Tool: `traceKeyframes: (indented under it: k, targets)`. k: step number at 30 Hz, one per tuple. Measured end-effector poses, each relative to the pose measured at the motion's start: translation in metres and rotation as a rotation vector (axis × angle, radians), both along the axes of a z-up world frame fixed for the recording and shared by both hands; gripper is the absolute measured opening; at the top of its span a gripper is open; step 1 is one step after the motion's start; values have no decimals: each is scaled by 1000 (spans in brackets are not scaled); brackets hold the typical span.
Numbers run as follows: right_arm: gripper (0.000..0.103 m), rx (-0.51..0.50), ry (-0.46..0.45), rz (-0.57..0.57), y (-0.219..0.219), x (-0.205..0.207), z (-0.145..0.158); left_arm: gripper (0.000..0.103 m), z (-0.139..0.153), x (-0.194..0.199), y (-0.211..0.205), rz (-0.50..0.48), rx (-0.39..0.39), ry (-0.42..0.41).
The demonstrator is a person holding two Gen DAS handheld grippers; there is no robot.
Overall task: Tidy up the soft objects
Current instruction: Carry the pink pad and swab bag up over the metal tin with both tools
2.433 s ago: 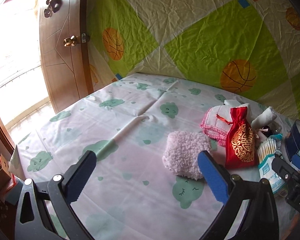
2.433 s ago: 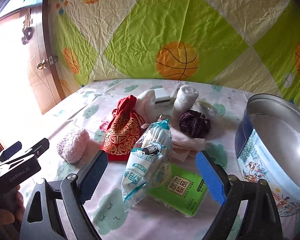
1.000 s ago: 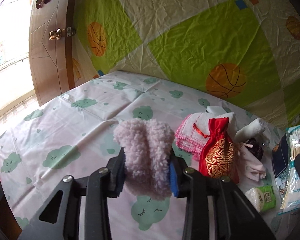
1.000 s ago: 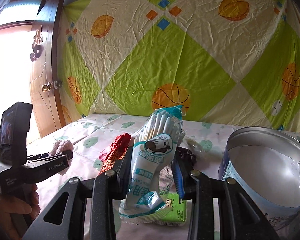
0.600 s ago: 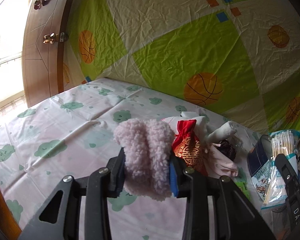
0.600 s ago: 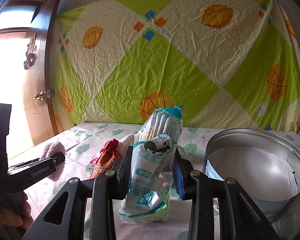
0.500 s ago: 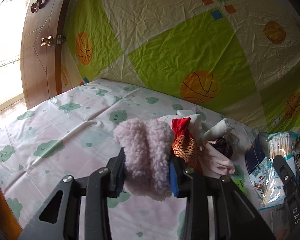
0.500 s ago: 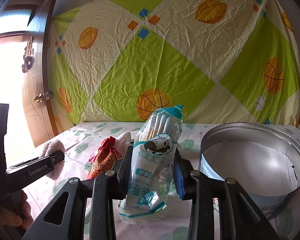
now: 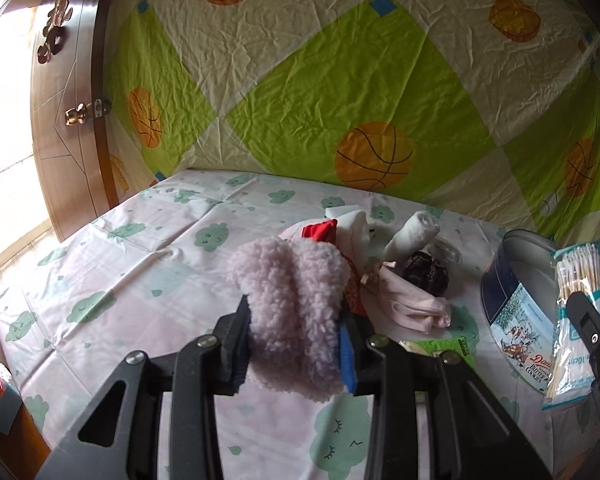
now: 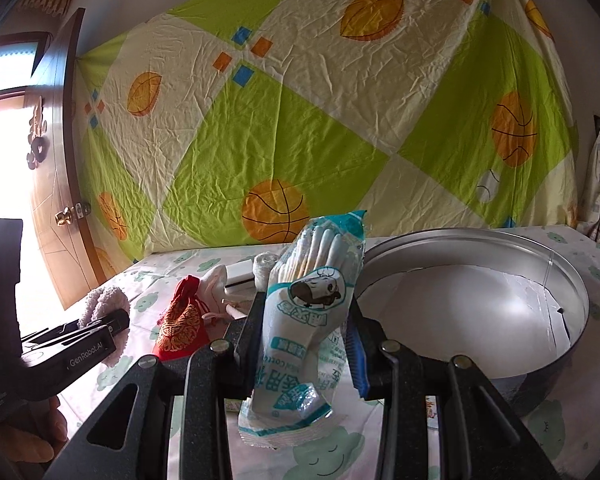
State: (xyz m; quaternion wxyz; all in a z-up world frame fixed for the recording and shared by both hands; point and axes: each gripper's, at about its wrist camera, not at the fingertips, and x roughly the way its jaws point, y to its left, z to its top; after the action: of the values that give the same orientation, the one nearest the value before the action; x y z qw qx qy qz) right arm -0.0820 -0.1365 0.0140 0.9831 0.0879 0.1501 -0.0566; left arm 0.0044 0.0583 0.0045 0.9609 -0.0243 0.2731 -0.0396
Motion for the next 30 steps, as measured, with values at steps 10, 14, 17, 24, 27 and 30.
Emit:
traceKeyframes:
  k: [10,14,17,24,27,30]
  targets:
    - [38,16,-17,-64,-32,-21,7,35,9,-11,-36,-58,31,-22]
    - [38,16,-19,-89,-43,-28,9,35,12,-15,-50,-81,34,-27]
    - [38,16,-21,-107,-52,-33,11,35,15,-18,-60,-96,38,-32]
    - [38,11,-24,-154,-74,-43,18,35,22,-24,-84,-138,48,-48]
    - [38,5,-20,-171,-83,-46,20,35,25,-26,-93,-159,38,-49]
    - [38,-3,3,-199,-92,-46,20,35,28,-29,-104,-182,33,-58]
